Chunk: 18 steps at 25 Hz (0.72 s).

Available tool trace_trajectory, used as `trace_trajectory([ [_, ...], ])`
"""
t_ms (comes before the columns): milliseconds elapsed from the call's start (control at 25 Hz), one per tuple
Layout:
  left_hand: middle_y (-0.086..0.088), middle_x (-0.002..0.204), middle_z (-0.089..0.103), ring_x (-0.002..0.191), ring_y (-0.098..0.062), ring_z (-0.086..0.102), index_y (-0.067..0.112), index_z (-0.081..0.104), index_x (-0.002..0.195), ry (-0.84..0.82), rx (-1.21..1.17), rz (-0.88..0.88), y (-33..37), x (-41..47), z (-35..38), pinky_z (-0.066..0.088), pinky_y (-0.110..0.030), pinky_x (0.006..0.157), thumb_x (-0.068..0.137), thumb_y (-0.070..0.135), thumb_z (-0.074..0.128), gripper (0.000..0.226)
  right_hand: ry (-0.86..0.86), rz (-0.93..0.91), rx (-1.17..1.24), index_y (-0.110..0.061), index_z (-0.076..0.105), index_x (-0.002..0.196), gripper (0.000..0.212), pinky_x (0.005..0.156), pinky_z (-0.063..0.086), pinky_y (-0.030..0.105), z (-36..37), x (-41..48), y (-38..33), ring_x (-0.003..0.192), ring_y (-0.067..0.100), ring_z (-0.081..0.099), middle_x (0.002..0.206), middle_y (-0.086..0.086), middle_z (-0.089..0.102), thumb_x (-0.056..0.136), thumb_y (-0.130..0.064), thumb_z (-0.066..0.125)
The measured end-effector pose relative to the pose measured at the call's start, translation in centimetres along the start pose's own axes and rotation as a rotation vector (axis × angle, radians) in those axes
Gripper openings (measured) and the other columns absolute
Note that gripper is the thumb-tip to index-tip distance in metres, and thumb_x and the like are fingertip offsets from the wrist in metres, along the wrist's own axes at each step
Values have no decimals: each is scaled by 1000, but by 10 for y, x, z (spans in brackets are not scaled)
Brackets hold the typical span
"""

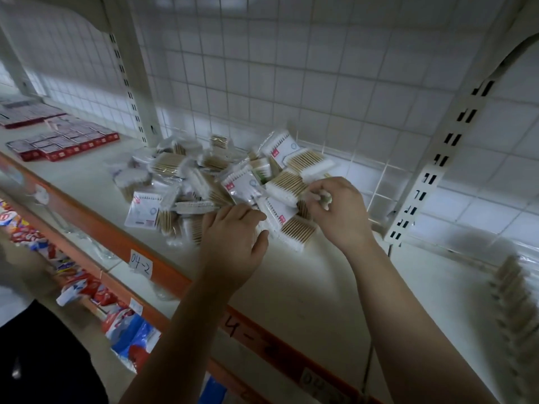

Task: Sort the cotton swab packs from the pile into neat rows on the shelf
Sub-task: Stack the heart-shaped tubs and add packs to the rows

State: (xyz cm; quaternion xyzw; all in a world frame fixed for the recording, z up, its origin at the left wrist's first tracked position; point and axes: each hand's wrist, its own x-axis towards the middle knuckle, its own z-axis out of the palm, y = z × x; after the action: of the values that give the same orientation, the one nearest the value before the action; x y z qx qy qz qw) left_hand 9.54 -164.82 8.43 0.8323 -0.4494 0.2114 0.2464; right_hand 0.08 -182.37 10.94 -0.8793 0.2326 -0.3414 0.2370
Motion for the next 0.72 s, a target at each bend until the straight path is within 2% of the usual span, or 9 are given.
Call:
trace_trajectory([
  [80, 3, 99, 66, 91, -22, 60, 21, 68, 99, 2, 10, 7, -2, 5, 3, 37, -35, 79, 79, 39, 48, 34, 62, -1, -52, -21, 68, 102, 22, 84, 22, 1, 5, 14, 7, 106, 22, 51, 109, -1, 60, 81, -17, 64],
  [160, 3, 100, 66, 91, -22, 60, 22, 68, 100, -7, 6, 11, -5, 10, 6, 35, -35, 79, 79, 40, 45, 36, 109, -4, -109, -19, 67, 107, 27, 80, 14, -5, 6, 26, 13, 112, 26, 46, 114, 0, 57, 81, -15, 63],
  [240, 3, 100, 66, 93, -22, 59, 22, 68, 100, -6, -11, 24, -7, 16, 9, 36, -35, 80, 80, 40, 45, 36, 115, -9, -138, -16, 66, 110, 29, 82, 18, 3, 5, 35, 17, 113, 28, 43, 116, 1, 56, 82, -13, 60],
  [360, 3, 101, 66, 98, -22, 59, 21, 68, 101, -5, -44, 45, -10, 26, 14, 38, -37, 84, 81, 40, 46, 35, 69, -29, -107, -16, 65, 109, 31, 94, 28, 20, 4, 47, 24, 111, 24, 50, 117, 2, 54, 80, -10, 60],
  [440, 3, 100, 66, 98, -23, 59, 21, 68, 101, -2, -56, 50, -12, 31, 17, 39, -38, 83, 81, 40, 45, 36, 21, -36, -78, -16, 65, 112, 34, 89, 33, 13, 3, 53, 25, 109, 19, 53, 122, 3, 51, 79, -10, 63],
  [520, 4, 100, 66, 96, -22, 59, 21, 68, 102, 1, -69, 53, -13, 34, 20, 39, -37, 82, 82, 40, 45, 36, -44, -39, -70, -15, 64, 115, 37, 79, 27, -2, 3, 57, 23, 101, 17, 56, 129, 3, 49, 79, -10, 67],
  [560, 4, 101, 66, 95, -22, 59, 22, 68, 102, 2, -76, 54, -14, 35, 21, 38, -36, 81, 82, 40, 46, 35, -64, -41, -58, -15, 64, 116, 38, 77, 25, -6, 4, 58, 23, 98, 17, 56, 131, 4, 48, 79, -10, 68],
  [720, 4, 102, 66, 96, -21, 59, 22, 68, 103, 2, -99, 50, -16, 40, 21, 39, -37, 83, 82, 40, 45, 36, -7, -77, 14, -19, 67, 113, 33, 79, 27, -6, 8, 62, 25, 97, 9, 53, 128, 4, 54, 80, -17, 72],
])
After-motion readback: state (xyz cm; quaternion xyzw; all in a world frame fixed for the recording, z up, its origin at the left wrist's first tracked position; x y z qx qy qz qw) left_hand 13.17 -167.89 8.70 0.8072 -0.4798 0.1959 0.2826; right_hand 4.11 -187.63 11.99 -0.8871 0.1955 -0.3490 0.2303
